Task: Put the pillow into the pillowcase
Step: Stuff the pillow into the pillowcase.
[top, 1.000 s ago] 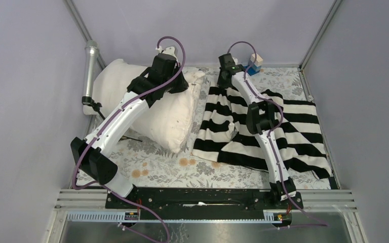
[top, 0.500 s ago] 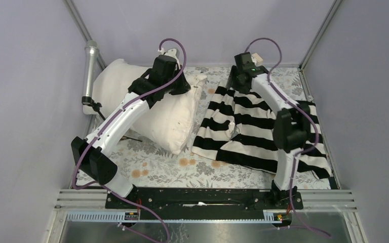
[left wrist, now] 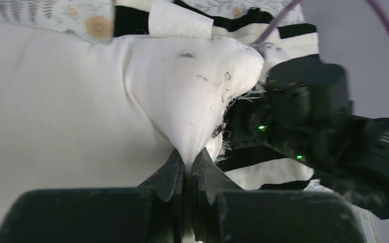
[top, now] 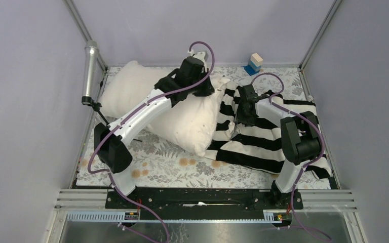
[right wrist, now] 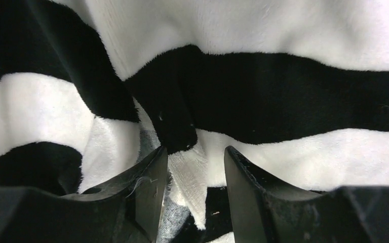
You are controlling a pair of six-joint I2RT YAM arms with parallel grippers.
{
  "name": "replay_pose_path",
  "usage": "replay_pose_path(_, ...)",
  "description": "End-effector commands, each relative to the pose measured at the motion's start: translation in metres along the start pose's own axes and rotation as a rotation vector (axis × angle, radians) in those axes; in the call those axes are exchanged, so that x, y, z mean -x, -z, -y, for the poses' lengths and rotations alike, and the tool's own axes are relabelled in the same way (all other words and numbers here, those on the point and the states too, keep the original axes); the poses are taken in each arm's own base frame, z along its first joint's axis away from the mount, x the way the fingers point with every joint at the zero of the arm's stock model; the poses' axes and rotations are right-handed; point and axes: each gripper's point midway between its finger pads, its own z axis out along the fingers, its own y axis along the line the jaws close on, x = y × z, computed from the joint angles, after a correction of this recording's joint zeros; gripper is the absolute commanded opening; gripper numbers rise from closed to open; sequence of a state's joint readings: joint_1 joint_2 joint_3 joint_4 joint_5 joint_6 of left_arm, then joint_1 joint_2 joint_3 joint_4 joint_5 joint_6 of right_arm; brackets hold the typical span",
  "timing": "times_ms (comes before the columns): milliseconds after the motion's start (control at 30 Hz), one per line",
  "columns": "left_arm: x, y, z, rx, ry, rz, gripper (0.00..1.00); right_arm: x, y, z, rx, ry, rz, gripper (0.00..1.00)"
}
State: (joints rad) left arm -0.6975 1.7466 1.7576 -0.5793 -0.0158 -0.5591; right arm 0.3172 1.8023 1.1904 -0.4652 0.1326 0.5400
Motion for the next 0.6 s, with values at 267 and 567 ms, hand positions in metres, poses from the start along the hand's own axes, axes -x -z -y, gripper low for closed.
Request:
replay_pose_path(267, 0.049, -0.012, 0.109, -0.355, 0.047, 0.159, 0.0, -0.004, -0.011, -0.013, 0.054, -0.002, 0.028, 0.36)
replay_pose_path(567, 0.033, -0.039, 0.105, -0.382, -0.002, 0.165, 0.0, 0.004, 0.036, 0.005, 0.036, -0.031, 0.12, 0.0)
